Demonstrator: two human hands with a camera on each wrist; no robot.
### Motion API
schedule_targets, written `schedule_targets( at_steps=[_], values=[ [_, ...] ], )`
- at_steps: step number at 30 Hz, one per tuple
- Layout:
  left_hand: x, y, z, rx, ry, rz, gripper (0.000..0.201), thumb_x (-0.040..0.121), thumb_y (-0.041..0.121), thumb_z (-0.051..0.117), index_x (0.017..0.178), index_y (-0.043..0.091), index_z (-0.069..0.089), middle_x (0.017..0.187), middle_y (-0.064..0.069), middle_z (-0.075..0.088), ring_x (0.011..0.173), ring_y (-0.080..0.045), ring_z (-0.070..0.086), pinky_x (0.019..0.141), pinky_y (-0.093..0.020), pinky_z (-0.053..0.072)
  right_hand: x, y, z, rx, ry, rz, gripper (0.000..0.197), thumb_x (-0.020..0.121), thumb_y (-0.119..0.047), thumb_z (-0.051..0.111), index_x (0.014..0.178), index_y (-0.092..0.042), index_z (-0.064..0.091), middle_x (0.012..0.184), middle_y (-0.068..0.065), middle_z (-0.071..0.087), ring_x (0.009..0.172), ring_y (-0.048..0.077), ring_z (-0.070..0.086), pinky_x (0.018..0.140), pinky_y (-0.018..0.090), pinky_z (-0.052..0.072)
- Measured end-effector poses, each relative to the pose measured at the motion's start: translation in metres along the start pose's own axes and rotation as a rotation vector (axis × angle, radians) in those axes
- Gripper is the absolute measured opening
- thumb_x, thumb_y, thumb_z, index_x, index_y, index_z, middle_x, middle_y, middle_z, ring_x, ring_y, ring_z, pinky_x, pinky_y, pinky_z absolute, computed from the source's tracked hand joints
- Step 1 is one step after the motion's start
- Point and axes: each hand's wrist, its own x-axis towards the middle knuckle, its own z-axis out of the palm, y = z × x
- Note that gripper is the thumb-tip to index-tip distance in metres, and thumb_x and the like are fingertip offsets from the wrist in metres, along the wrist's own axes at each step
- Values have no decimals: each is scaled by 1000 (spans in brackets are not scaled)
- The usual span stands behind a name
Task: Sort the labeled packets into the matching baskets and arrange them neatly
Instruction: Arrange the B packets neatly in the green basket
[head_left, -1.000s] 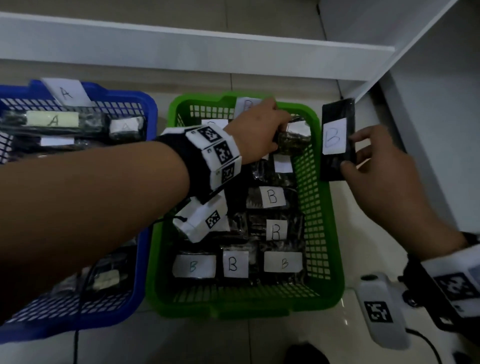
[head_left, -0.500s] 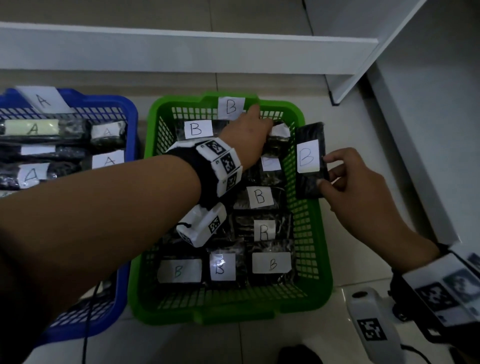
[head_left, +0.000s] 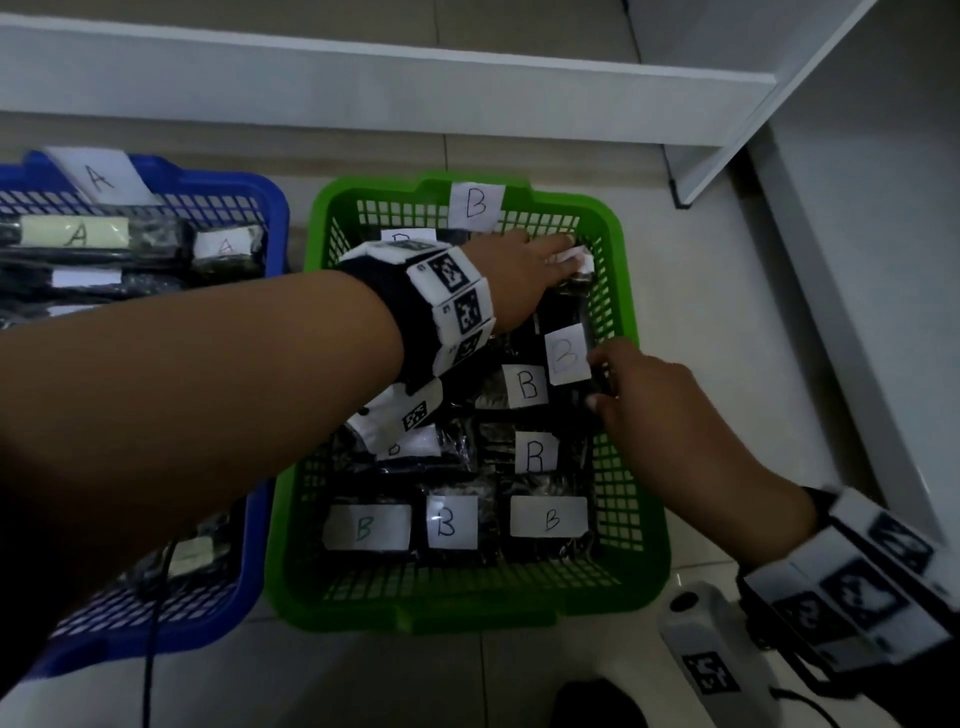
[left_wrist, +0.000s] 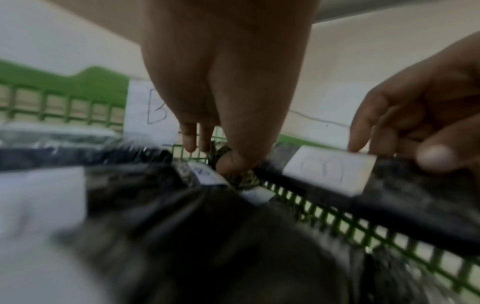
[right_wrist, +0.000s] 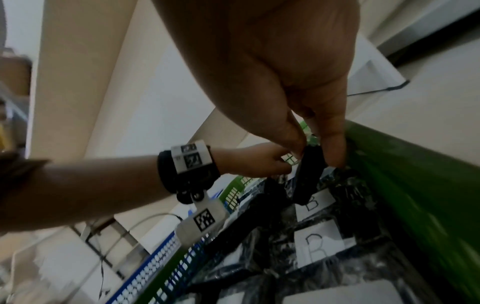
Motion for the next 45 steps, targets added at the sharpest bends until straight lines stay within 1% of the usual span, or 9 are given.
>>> schedule_targets(
  at_steps=[6,9,13,20,25,31,36,40,45],
  values=[
    [-19,-21,-26,-478,113,-76,87,85,-11,42,151,25,-2,156,-7,20,126,-24,46,98,-36,42,9,0,14,-230,-3,-64,36,87,10,43,118,-6,51,116,13,51,94,23,53,68,24,34],
    [-36,-39,-32,-535,270,-123,70,88,-6,41,148,24,23,147,-6,39,127,-19,43,98,-22,32,11,0,24,-303,-41,-126,33,79,13,49,107,-3,58,118,17,48,95,25,53,70,23,35],
    [-70,-57,-27,-483,333,-74,46,89,3,44,131,20,51,126,-2,55,106,-13,50,86,-20,31,10,-2,30,-328,-100,-180,33,88,-9,55,121,-9,52,122,10,44,102,24,50,82,29,45],
    [-145,-63,13,-239,116,28,36,86,31,61,119,19,54,114,-4,57,99,-17,54,86,-30,44,20,-6,20,-399,-142,-204,40,81,0,61,118,-12,49,115,8,43,91,23,53,70,33,48],
    [-159,-57,31,-39,148,72,42,79,46,52,108,17,60,96,-6,64,85,-27,61,75,-38,49,19,-9,19,-485,-141,-231,44,81,7,52,122,-9,44,116,12,44,93,26,48,63,32,37],
    [-159,-55,28,14,28,26,70,74,71,46,123,22,50,116,0,59,105,-21,54,93,-36,37,22,-7,21,-451,-133,-214,44,85,2,50,126,-12,41,119,10,43,98,23,47,67,27,32],
    [-158,-50,26,-154,98,-17,70,69,50,70,124,15,47,116,-6,56,103,-23,54,92,-37,39,24,0,20,-346,-140,-188,44,86,-20,63,126,-15,46,119,6,44,106,22,47,76,27,39],
    [-151,-58,3,-305,150,-48,66,68,41,75,122,17,47,115,-3,51,96,-15,51,81,-26,44,19,-3,12,-130,22,-209,41,87,-26,63,124,-14,51,115,7,50,98,17,47,74,25,34],
    [-158,-52,-3,-487,-144,6,64,65,44,79,116,31,43,106,16,43,93,0,45,71,-8,39,17,-7,5,-59,22,-241,39,87,-28,63,123,-18,54,113,2,53,88,8,44,73,20,31]
  ],
)
